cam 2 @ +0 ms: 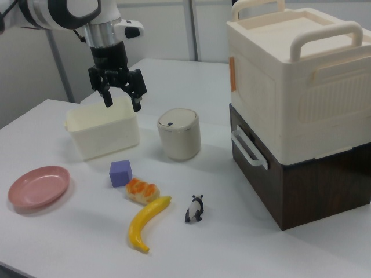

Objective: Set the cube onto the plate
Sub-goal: 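Move the open gripper toward the purple cube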

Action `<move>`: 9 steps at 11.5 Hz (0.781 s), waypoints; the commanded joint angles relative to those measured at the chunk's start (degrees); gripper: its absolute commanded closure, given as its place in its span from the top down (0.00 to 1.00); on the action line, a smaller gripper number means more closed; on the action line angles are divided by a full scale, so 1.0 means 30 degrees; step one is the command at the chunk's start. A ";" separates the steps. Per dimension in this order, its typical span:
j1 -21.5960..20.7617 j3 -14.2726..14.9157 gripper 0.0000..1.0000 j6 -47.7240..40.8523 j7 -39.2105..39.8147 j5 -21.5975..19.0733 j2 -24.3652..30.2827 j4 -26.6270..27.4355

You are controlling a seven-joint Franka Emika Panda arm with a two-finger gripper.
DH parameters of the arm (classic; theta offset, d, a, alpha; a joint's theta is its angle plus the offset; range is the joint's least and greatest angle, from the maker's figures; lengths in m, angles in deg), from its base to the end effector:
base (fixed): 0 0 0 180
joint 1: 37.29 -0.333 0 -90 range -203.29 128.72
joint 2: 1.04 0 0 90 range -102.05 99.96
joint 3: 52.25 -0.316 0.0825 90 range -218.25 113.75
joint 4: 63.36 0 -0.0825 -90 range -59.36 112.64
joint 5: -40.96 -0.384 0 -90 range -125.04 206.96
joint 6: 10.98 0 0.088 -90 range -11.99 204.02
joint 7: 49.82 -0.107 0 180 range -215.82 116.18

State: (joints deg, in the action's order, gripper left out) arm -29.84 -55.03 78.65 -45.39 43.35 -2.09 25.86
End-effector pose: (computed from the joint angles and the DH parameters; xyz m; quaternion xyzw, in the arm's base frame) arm 0.5572 -0.0503 0.6202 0.9998 -0.0021 -0.0072 0.0199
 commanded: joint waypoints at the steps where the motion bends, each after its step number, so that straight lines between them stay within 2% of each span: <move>1: -0.0109 0.0106 1.00 0.0325 0.0575 -0.0646 -0.0176 0.0345; 9: -0.0226 0.0048 1.00 0.0761 0.0838 -0.0942 -0.0441 0.0551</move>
State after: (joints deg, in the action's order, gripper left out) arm -29.92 -55.08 78.66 -44.44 42.15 -3.35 26.06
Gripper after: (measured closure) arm 0.000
